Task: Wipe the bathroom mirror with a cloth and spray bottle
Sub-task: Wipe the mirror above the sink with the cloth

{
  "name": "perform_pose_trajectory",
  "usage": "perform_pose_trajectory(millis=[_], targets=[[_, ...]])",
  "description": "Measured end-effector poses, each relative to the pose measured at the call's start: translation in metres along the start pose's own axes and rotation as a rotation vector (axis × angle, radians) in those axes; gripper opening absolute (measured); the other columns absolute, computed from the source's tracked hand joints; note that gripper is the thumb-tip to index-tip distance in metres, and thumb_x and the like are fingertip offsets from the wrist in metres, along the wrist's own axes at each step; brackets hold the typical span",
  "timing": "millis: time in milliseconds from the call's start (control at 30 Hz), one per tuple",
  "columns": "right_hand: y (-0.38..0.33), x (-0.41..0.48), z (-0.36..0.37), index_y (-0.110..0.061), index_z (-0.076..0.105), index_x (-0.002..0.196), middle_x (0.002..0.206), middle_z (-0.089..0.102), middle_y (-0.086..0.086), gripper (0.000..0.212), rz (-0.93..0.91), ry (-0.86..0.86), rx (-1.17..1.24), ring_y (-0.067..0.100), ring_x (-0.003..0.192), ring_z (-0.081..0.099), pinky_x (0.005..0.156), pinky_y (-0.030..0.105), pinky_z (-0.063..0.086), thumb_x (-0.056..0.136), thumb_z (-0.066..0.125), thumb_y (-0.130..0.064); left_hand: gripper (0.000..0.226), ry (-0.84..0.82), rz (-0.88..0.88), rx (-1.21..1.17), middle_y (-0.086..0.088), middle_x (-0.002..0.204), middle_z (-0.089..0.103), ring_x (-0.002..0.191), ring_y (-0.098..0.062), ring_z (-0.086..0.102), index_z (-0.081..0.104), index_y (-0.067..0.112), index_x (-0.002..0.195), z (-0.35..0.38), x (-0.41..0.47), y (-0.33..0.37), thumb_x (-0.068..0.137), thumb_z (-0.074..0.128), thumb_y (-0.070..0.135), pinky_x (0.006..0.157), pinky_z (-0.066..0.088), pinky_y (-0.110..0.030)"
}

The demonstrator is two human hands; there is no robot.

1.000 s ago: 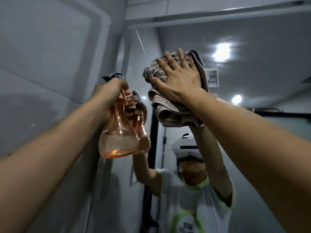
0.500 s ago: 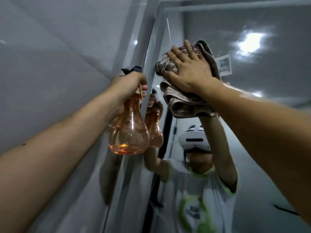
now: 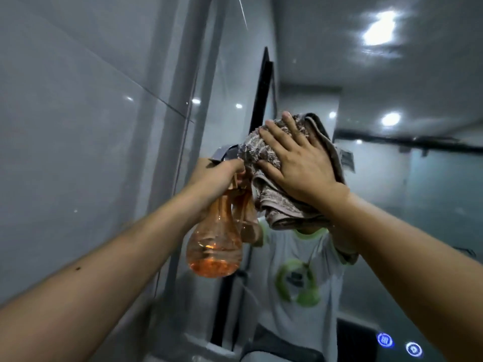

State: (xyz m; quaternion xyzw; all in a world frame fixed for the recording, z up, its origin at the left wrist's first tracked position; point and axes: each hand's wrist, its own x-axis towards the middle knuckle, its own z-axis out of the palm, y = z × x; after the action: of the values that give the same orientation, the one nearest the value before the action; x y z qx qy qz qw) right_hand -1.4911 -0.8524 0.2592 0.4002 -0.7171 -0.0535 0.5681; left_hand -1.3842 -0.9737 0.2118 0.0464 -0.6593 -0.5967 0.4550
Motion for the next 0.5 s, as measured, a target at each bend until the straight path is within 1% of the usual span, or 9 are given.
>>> perform_pose_trajectory(millis=[100, 200, 267, 300, 333, 367, 400, 433, 500], targets=[[0.026, -0.032, -0.002, -0.023, 0.021, 0.145, 0.154, 0.018, -0.003, 0.066, 0.049, -0.012, -0.044, 0.018, 0.143, 0.003, 0.109, 0.034, -0.010, 0.089, 0.019, -0.057, 0.013, -0.065, 0.022, -0.004, -0.002, 0.077, 0.061, 0.072, -0.015, 0.057, 0.064, 0.019, 0.079, 0.030, -0.016, 0.005, 0.069, 0.060, 0.025, 0.056, 0.041, -0.024], [0.056, -0.064, -0.008, -0.023, 0.015, 0.146, 0.155, 0.013, -0.004, 0.065, 0.117, 0.003, -0.054, 0.018, 0.143, -0.001, 0.109, 0.035, -0.013, 0.091, 0.020, -0.056, 0.017, -0.127, 0.066, -0.002, -0.004, 0.082, 0.059, 0.078, -0.017, 0.055, 0.062, 0.020, 0.083, 0.065, -0.036, 0.011, 0.067, 0.058, 0.026, 0.061, 0.040, -0.028], [0.080, -0.092, -0.013, -0.025, 0.009, 0.147, 0.156, 0.005, -0.005, 0.063, 0.169, -0.002, -0.061, 0.017, 0.143, -0.008, 0.108, 0.035, -0.016, 0.093, 0.023, -0.055, 0.013, -0.141, 0.067, -0.026, -0.004, 0.079, 0.062, 0.074, -0.016, 0.056, 0.062, 0.019, 0.082, 0.091, -0.052, 0.011, 0.070, 0.060, 0.023, 0.057, 0.043, -0.023], [0.093, -0.107, -0.015, -0.025, 0.006, 0.147, 0.156, 0.003, -0.006, 0.063, 0.194, -0.003, -0.064, 0.016, 0.142, -0.010, 0.107, 0.034, -0.019, 0.093, 0.024, -0.055, 0.008, -0.161, 0.058, -0.050, -0.002, 0.074, 0.064, 0.069, -0.015, 0.058, 0.063, 0.018, 0.081, 0.105, -0.061, 0.011, 0.074, 0.060, 0.019, 0.053, 0.045, -0.017], [0.106, -0.122, -0.018, -0.026, 0.004, 0.147, 0.156, 0.000, -0.006, 0.064, 0.217, -0.003, -0.068, 0.014, 0.141, -0.013, 0.106, 0.033, -0.021, 0.093, 0.024, -0.055, 0.008, -0.183, 0.052, -0.086, 0.001, 0.068, 0.067, 0.064, -0.013, 0.060, 0.064, 0.018, 0.079, 0.119, -0.071, 0.011, 0.077, 0.058, 0.014, 0.050, 0.046, -0.015], [0.121, -0.138, -0.020, -0.027, 0.001, 0.146, 0.156, -0.003, -0.007, 0.064, 0.239, -0.007, -0.073, 0.012, 0.139, -0.017, 0.105, 0.033, -0.025, 0.093, 0.023, -0.055, 0.011, -0.195, 0.046, -0.125, 0.001, 0.065, 0.069, 0.062, -0.012, 0.063, 0.065, 0.016, 0.077, 0.134, -0.082, 0.011, 0.078, 0.057, 0.009, 0.053, 0.050, -0.017], [0.134, -0.151, -0.021, -0.027, -0.002, 0.146, 0.155, -0.005, -0.008, 0.065, 0.258, -0.013, -0.081, 0.010, 0.137, -0.020, 0.103, 0.032, -0.028, 0.093, 0.020, -0.056, 0.012, -0.203, 0.049, -0.147, -0.001, 0.066, 0.070, 0.063, -0.014, 0.065, 0.066, 0.014, 0.074, 0.147, -0.091, 0.011, 0.078, 0.057, 0.006, 0.060, 0.053, -0.021], [0.147, -0.165, -0.022, -0.028, -0.004, 0.146, 0.155, -0.006, -0.009, 0.065, 0.277, -0.018, -0.092, 0.008, 0.135, -0.022, 0.102, 0.032, -0.029, 0.092, 0.018, -0.058, 0.011, -0.211, 0.053, -0.146, -0.005, 0.070, 0.071, 0.066, -0.016, 0.066, 0.066, 0.012, 0.073, 0.161, -0.100, 0.012, 0.078, 0.058, 0.005, 0.067, 0.054, -0.027], [0.175, -0.196, -0.027, -0.029, -0.006, 0.145, 0.154, -0.008, -0.010, 0.066, 0.314, -0.027, -0.104, 0.007, 0.133, -0.024, 0.101, 0.031, -0.029, 0.089, 0.013, -0.059, 0.006, -0.232, 0.063, -0.145, -0.006, 0.072, 0.071, 0.068, -0.015, 0.068, 0.066, 0.012, 0.071, 0.194, -0.119, 0.008, 0.074, 0.062, 0.008, 0.073, 0.054, -0.032]])
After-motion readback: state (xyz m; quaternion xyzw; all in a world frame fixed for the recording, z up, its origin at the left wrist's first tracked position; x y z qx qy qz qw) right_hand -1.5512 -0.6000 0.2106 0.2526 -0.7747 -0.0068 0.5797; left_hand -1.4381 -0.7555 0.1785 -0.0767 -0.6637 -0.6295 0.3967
